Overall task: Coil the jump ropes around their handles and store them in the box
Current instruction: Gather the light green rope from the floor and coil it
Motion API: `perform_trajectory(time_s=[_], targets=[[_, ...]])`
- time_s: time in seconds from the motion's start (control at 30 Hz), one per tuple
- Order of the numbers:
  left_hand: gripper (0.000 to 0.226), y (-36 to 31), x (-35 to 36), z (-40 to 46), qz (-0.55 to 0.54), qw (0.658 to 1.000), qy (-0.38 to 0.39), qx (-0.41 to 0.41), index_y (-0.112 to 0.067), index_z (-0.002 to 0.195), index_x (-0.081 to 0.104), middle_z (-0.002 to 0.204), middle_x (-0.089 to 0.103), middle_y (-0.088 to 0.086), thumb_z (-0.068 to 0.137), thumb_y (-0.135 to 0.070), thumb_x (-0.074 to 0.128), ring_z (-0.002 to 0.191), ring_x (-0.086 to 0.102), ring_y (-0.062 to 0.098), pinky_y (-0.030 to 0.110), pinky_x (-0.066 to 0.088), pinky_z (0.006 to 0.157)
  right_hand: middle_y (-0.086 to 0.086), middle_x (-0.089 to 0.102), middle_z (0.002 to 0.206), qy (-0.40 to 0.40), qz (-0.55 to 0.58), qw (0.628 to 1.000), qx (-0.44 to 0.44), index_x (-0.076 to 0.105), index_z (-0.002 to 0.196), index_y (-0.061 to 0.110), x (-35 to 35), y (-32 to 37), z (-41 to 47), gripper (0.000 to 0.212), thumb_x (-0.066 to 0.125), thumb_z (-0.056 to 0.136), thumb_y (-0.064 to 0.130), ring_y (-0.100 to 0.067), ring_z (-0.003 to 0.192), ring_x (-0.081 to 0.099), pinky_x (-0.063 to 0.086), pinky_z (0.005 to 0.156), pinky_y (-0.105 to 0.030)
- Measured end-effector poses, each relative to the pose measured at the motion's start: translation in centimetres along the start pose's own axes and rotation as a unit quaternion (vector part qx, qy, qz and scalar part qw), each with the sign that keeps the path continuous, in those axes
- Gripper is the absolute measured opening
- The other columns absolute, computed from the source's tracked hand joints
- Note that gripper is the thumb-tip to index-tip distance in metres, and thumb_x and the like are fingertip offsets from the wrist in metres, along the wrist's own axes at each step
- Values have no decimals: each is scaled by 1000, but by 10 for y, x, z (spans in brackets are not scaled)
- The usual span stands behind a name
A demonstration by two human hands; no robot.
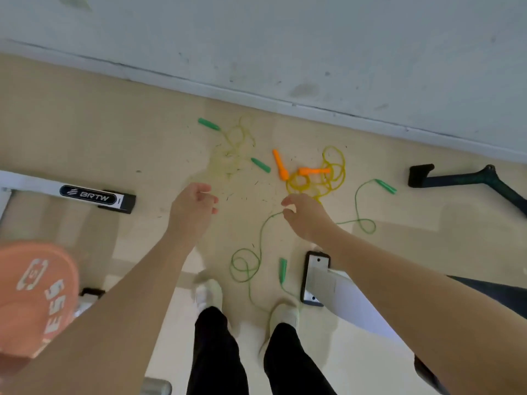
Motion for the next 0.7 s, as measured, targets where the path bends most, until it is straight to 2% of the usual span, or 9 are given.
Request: perform_trajectory(time_s=[0.07,0.17,0.23,0.3,0.4,0.53,0.6,0.7], targets=[[21,23,17,48,33,999,6,17,-16,104,54,88,64,-1,92,-8,38,70,61,18,27,43,67,-9,43,138,-11,-7,1000,10,47,131,13,25,-8,56,36,40,97,19,-26,123,44,34,96,-29],[20,54,43,130,68,997,-5,42,-20,104,52,92,63,-2,93,-10,38,70,60,15,23,39,57,-12,41,141,-26,-20,999,17,42,136,11,71,-29,148,39,37,98,18,-29,125,43,34,102,-34],[19,78,61,187,79,995,-19,61,-20,103,53,92,63,-3,95,-12,37,69,60,16,21,38,56,-13,41,141,-50,-44,998,6,40,136,9,105,-47,212,39,35,98,17,-31,126,41,33,103,-36],[20,105,79,237,73,994,-22,77,-18,102,54,89,63,-2,96,-13,37,67,60,16,22,41,60,-12,39,142,-69,-75,995,-8,40,136,8,140,-66,272,39,32,99,17,-32,129,39,33,103,-37],[20,148,109,299,45,995,-6,89,-16,100,56,82,62,-7,97,-14,37,67,60,15,31,45,74,-9,20,154,-84,-112,990,1,29,144,15,179,-90,355,43,28,101,20,-30,136,29,30,106,-38],[21,192,138,355,21,995,0,93,-17,98,57,80,62,-10,97,-14,36,67,60,12,32,46,76,-6,6,157,-131,-139,981,17,8,149,19,205,-101,433,58,34,97,10,-30,141,16,21,112,-40],[21,207,148,369,7,996,10,93,-17,98,56,80,61,-11,98,-14,35,67,60,12,30,46,72,-7,14,155,-142,-156,976,53,8,148,17,210,-104,453,64,38,93,4,-29,140,18,24,110,-40],[21,219,155,375,-4,995,29,96,-20,94,56,81,61,-10,98,-14,36,68,60,12,28,45,66,-14,41,131,-182,-249,950,54,35,132,7,217,-101,460,47,43,86,-2,-30,121,38,36,94,-37]])
Point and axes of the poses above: each hand's wrist, its own z-axis towards the middle knuckle, its own x-axis out of the palm, y = z × x, the point moved 3 cm from there along z, towards the middle knuckle
